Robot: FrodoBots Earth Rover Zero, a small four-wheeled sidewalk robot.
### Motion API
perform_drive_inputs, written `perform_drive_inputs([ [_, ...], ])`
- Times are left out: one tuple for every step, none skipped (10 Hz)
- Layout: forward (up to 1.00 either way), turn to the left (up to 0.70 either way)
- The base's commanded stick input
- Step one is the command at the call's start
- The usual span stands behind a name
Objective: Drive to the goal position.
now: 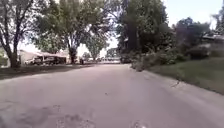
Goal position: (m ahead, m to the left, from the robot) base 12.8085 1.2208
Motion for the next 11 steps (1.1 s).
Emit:
perform_drive_inputs([
  [0.7, 0.0],
  [0.7, 0.0],
  [0.7, 0.0],
  [0.7, 0.0],
  [0.7, 0.0],
  [0.7, 0.0],
  [0.7, 0.0],
  [0.7, 0.0],
  [0.7, 0.0],
  [0.7, 0.0],
  [0.7, 0.0],
])
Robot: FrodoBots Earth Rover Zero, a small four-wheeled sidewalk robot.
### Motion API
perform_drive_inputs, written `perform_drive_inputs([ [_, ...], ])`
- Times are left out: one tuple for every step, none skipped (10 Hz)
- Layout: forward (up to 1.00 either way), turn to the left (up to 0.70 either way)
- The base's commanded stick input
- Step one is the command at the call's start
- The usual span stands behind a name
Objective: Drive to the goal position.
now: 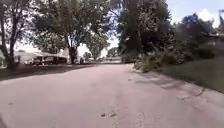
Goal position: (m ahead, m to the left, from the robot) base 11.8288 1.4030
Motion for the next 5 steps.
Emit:
perform_drive_inputs([
  [0.7, 0.0],
  [0.7, 0.0],
  [0.7, 0.0],
  [0.7, 0.0],
  [0.7, 0.0],
])
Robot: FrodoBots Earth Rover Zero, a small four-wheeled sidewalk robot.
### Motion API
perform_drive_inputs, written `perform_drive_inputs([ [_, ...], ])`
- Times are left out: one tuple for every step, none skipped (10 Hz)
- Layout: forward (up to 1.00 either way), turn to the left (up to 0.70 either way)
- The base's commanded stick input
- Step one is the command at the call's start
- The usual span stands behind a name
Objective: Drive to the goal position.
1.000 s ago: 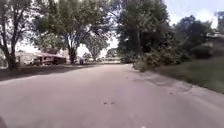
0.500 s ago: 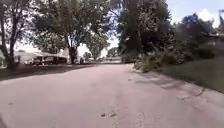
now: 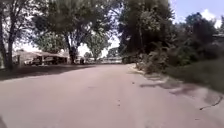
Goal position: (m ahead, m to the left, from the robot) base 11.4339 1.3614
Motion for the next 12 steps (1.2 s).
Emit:
perform_drive_inputs([
  [0.7, 0.0],
  [0.7, 0.0],
  [0.7, 0.0],
  [0.7, 0.0],
  [0.7, 0.0],
  [0.7, 0.0],
  [0.7, 0.0],
  [0.7, 0.0],
  [0.7, 0.0],
  [0.7, 0.0],
  [0.7, 0.0],
  [0.7, 0.0],
])
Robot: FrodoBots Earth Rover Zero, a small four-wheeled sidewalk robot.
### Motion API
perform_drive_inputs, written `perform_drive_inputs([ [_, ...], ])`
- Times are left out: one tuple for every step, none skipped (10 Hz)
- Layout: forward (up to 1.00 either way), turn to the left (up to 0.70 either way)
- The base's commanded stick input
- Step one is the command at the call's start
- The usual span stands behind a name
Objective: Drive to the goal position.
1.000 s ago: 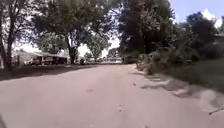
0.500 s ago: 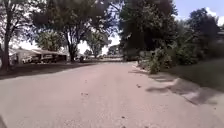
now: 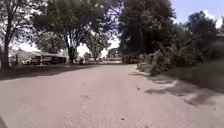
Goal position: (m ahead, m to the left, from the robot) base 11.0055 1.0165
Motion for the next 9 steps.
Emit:
perform_drive_inputs([
  [0.7, 0.0],
  [0.7, 0.0],
  [0.7, 0.0],
  [0.7, 0.0],
  [0.7, 0.0],
  [0.7, 0.0],
  [0.7, 0.0],
  [0.7, 0.0],
  [0.7, 0.0],
])
